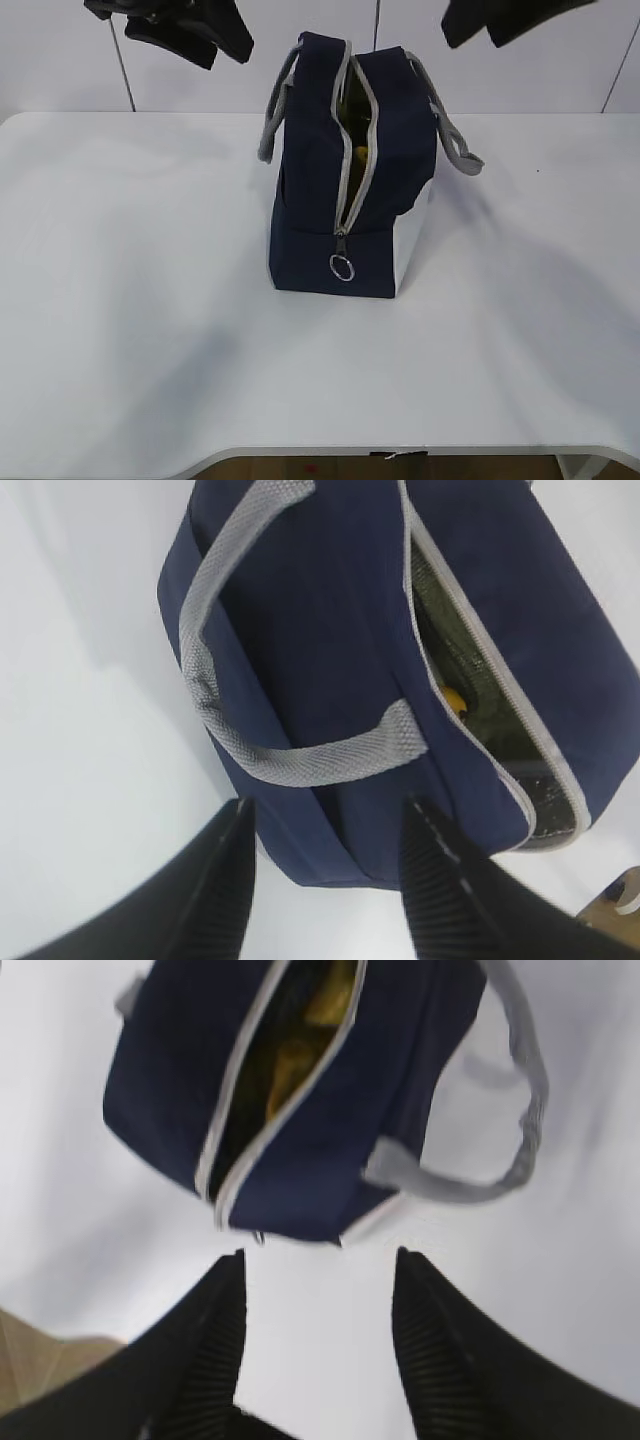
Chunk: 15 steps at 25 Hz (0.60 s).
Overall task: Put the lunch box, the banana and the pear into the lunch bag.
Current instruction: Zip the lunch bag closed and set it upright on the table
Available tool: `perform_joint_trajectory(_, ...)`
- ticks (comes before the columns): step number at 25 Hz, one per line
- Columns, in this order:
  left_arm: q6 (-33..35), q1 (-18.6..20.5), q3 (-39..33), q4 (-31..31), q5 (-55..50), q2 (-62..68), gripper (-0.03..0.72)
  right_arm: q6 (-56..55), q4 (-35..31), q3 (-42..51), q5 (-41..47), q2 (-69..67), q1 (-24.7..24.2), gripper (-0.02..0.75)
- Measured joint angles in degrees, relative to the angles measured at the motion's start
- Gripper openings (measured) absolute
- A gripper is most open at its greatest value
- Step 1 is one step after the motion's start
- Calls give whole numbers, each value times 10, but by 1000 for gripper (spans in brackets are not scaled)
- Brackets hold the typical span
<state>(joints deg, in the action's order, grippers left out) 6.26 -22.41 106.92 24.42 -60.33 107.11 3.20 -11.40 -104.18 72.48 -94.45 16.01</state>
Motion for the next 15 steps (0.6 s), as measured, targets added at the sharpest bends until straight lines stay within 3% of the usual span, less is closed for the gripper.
perform_joint_trajectory(15, 38, 0, 0, 0, -6, 0, 358, 106, -68, 269, -13, 161, 0, 388)
